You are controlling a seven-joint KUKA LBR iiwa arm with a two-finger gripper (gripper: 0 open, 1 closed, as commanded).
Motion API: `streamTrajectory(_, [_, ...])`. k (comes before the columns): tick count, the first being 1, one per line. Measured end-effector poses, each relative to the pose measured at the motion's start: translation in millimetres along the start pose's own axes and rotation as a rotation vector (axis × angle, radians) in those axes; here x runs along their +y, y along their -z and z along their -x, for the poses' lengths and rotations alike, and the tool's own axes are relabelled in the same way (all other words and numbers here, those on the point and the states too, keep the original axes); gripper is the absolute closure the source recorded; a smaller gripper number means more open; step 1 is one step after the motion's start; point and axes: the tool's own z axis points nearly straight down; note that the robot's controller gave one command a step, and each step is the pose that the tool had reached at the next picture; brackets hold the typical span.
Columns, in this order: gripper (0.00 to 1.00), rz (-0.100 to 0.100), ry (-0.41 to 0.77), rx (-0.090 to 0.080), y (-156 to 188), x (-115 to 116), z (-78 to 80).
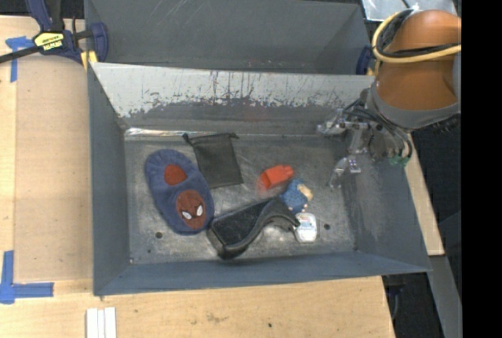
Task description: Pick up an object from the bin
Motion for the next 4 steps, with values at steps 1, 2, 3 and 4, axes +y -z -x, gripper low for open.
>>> streamTrajectory(1, [0.0,0.004,0.235,0.006,-49,83,-57.8])
streamTrajectory(2, [0.0,0.0,0.568,-0.004,-72,101,-79.7])
streamTrajectory(3, [0.0,-0.005,0.791,-0.012,-70,104,-81.8])
streamTrajectory(4, [0.0,-0.013,1.013,-0.032,-94,134,-62.3])
